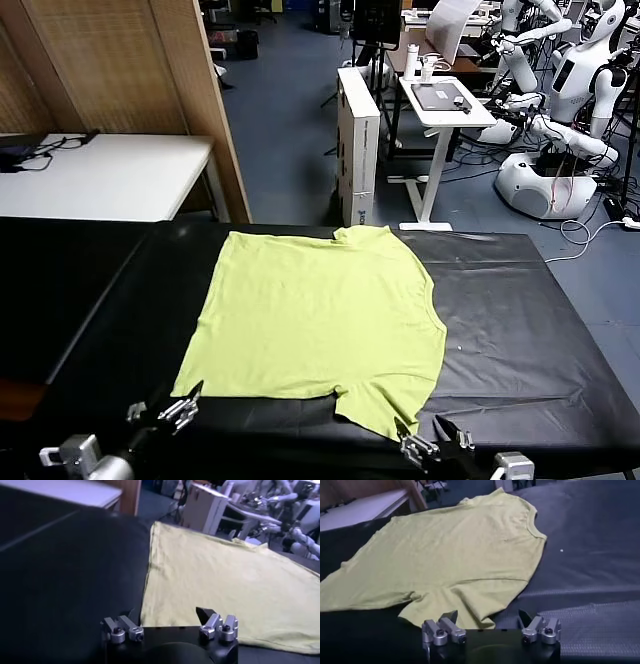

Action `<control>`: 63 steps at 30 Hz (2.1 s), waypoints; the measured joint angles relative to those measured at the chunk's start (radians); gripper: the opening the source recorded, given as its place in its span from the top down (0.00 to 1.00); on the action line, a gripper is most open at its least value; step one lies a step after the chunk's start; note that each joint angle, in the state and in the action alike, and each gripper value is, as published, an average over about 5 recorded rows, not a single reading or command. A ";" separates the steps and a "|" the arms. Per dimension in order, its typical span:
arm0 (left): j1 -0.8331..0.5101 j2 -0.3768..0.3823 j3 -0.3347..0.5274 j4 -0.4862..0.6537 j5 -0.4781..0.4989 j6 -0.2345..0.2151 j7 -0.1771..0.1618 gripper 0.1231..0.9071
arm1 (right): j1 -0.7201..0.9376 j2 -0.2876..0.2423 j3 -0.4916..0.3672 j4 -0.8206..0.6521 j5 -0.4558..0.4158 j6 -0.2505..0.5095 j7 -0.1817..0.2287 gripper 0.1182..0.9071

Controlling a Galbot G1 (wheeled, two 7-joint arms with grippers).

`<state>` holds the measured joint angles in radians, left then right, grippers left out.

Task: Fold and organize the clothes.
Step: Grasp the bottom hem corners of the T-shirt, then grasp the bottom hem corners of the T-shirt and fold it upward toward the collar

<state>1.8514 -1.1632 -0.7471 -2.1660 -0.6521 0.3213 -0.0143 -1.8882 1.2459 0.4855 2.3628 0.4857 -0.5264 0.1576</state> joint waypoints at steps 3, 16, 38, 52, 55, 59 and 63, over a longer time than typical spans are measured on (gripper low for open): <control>0.000 -0.002 0.001 0.006 0.000 -0.002 0.000 0.00 | 0.000 0.001 -0.003 -0.001 -0.004 0.000 -0.003 0.00; 0.002 -0.010 0.004 0.025 -0.001 -0.009 0.000 0.31 | 0.002 0.000 -0.006 -0.015 -0.026 0.004 -0.017 0.67; 0.082 -0.019 -0.030 -0.028 0.032 -0.037 -0.004 0.97 | -0.153 -0.005 0.018 0.102 -0.060 -0.032 0.019 0.97; 0.156 -0.048 -0.115 -0.081 -0.042 -0.048 -0.013 0.97 | -0.108 -0.032 0.068 0.143 -0.010 -0.003 -0.005 0.97; 0.140 -0.062 -0.113 -0.093 -0.063 -0.041 -0.025 0.97 | -0.052 -0.053 0.083 0.127 0.028 0.005 -0.004 0.97; 0.102 -0.080 -0.101 -0.103 -0.071 -0.017 -0.044 0.97 | 0.044 -0.100 0.085 0.086 0.095 0.017 0.005 0.97; 0.039 -0.086 -0.087 -0.096 -0.088 0.005 -0.067 0.97 | 0.147 -0.158 0.070 0.022 0.136 0.019 0.016 0.97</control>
<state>1.8900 -1.2493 -0.8341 -2.2622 -0.7399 0.3266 -0.0814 -1.7408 1.0883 0.5559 2.3853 0.6217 -0.5077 0.1733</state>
